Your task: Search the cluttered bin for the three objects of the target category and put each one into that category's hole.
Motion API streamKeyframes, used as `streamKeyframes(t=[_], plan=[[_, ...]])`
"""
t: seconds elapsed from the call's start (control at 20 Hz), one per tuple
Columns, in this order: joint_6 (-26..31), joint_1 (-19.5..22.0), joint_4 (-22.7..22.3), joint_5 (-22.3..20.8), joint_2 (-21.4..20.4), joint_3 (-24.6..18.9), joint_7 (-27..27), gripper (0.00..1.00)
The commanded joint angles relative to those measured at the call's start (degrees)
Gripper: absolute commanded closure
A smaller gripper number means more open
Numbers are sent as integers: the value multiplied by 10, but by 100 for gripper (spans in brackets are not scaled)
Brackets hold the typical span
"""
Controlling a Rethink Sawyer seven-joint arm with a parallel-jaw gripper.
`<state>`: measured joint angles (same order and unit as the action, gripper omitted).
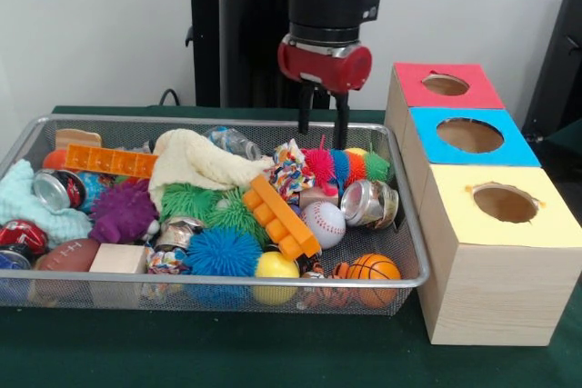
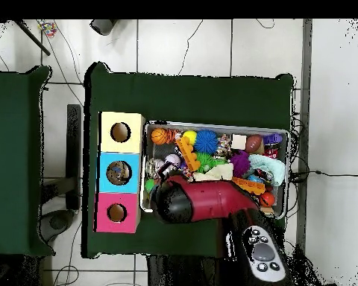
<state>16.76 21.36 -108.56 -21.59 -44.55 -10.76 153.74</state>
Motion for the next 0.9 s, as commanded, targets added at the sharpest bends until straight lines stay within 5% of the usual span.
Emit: streamKeyframes(t=[0.05,0.4,0.6,0.9], plan=[[61,81,-30,-58,-27,-107,-193,0],[95,141,-61,-116,-51,-156,-255,0],[135,161,-76,-109,-73,-207,-298,0],[146,122,-75,-139,-64,-239,-312,0]])
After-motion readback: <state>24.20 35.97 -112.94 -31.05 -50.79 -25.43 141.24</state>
